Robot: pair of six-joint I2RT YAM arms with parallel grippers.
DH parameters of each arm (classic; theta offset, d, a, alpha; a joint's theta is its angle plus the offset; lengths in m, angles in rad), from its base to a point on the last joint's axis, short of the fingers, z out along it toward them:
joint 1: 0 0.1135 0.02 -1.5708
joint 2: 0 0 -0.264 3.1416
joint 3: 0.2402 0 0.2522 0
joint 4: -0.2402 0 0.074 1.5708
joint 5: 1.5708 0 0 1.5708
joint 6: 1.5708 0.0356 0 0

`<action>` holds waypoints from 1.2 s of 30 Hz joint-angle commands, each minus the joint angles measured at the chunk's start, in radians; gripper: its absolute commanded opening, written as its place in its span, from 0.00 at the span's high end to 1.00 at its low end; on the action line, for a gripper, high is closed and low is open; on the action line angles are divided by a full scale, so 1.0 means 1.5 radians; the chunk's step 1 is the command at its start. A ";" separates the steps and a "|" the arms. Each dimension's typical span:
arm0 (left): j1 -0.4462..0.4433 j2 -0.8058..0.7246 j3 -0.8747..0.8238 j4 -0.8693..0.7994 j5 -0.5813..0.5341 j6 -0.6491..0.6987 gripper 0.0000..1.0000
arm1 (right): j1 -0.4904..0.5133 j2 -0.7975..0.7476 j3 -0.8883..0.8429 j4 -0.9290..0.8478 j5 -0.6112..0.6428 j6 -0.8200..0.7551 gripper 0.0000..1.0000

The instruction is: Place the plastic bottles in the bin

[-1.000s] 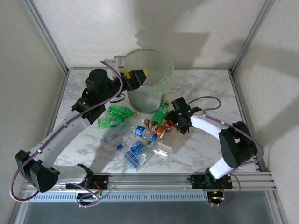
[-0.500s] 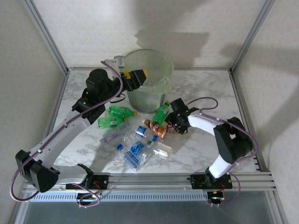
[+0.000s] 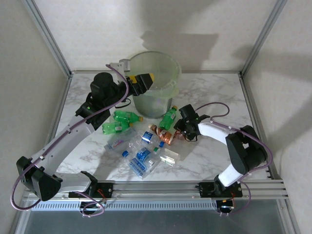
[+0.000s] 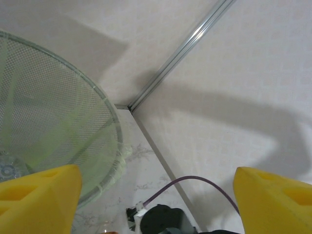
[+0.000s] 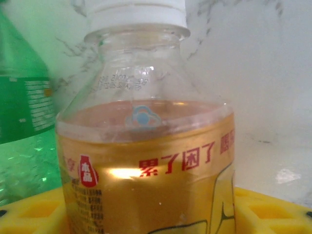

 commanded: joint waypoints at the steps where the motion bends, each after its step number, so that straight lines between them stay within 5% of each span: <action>1: 0.006 0.006 0.026 -0.015 0.007 0.002 0.18 | 0.004 -0.092 0.000 0.004 0.046 -0.045 0.44; 13: 0.038 0.075 0.129 -0.063 0.131 -0.039 0.17 | 0.044 -0.347 0.047 0.116 -0.028 -0.286 0.44; 23: 0.025 0.133 0.181 -0.064 0.294 -0.038 0.17 | 0.155 -0.277 0.188 0.099 -0.042 -0.381 0.45; 36: 0.021 0.148 0.191 -0.133 0.311 0.020 0.19 | 0.205 -0.227 0.244 0.079 -0.036 -0.395 0.45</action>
